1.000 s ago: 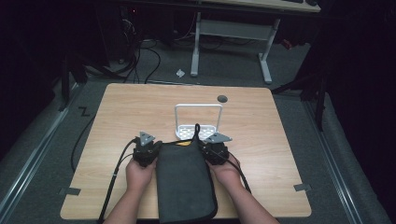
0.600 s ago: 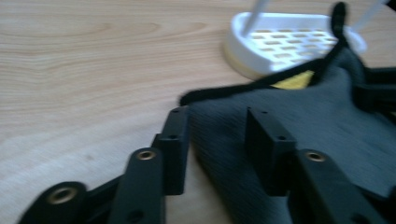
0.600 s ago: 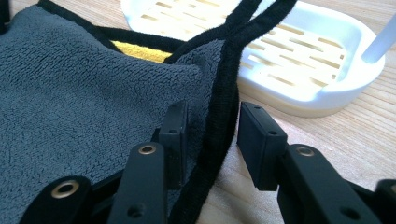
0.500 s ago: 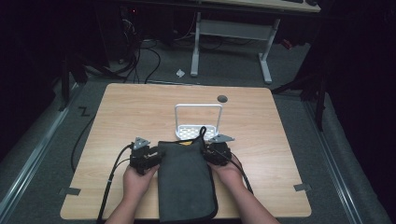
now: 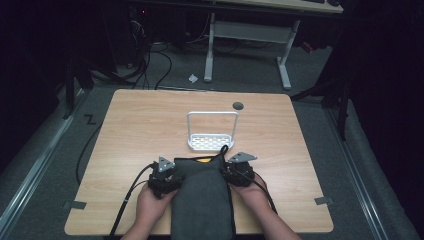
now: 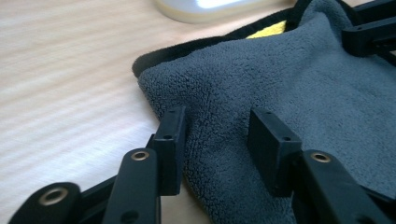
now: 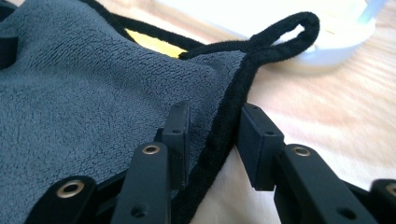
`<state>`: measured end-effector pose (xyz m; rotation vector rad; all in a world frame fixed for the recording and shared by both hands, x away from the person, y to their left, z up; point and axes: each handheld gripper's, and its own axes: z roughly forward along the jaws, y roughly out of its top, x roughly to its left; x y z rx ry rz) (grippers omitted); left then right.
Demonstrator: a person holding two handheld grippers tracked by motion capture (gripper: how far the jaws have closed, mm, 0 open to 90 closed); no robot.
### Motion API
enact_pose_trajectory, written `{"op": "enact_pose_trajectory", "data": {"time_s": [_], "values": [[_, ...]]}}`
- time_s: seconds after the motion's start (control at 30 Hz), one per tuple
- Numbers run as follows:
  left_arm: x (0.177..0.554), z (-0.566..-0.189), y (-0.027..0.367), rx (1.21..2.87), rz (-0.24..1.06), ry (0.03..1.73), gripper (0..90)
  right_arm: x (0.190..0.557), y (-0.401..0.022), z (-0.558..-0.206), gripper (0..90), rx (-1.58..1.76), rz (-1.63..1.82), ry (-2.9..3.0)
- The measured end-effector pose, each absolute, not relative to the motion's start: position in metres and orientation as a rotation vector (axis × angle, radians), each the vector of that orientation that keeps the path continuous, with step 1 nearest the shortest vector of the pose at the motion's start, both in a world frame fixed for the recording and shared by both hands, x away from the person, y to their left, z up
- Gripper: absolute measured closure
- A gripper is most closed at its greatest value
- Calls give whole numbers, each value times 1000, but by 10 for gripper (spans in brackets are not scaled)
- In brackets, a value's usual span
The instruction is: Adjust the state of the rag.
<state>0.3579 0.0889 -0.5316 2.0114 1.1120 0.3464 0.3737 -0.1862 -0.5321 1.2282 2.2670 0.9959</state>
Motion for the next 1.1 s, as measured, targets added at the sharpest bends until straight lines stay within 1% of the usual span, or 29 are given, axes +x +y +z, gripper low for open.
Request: {"op": "enact_pose_trajectory", "data": {"time_s": [0.07,0.17,0.33,0.47,0.53,0.63,0.7,0.73,0.87,0.9,1.0,1.1], "values": [[352,-531,86,2014,309,1096,549,365,-192,-531,646,1223,988,2278],[345,-531,83,2045,298,1053,525,352,-202,-531,621,1222,981,2285],[352,-529,89,2013,251,1083,468,341,-216,-531,574,1255,1014,2274],[364,-522,97,1931,221,1101,406,340,-222,-525,573,1255,1038,2225],[370,-519,97,1919,228,1104,399,340,-224,-520,582,1247,1051,2194],[382,-518,95,1891,185,1130,393,342,-222,-511,618,1208,1077,2155],[389,-519,91,1895,176,1141,393,348,-215,-509,606,1204,1085,2167],[392,-521,89,1904,169,1156,393,353,-210,-510,577,1206,1072,2183],[394,-525,84,1946,147,1180,404,369,-197,-527,385,1264,989,2260],[393,-526,83,1962,145,1183,422,369,-196,-529,358,1273,965,2254],[387,-529,79,1976,160,1182,458,368,-198,-533,374,1302,993,2245],[382,-529,78,1976,150,1180,559,359,-194,-534,488,1283,1007,2239]]}}
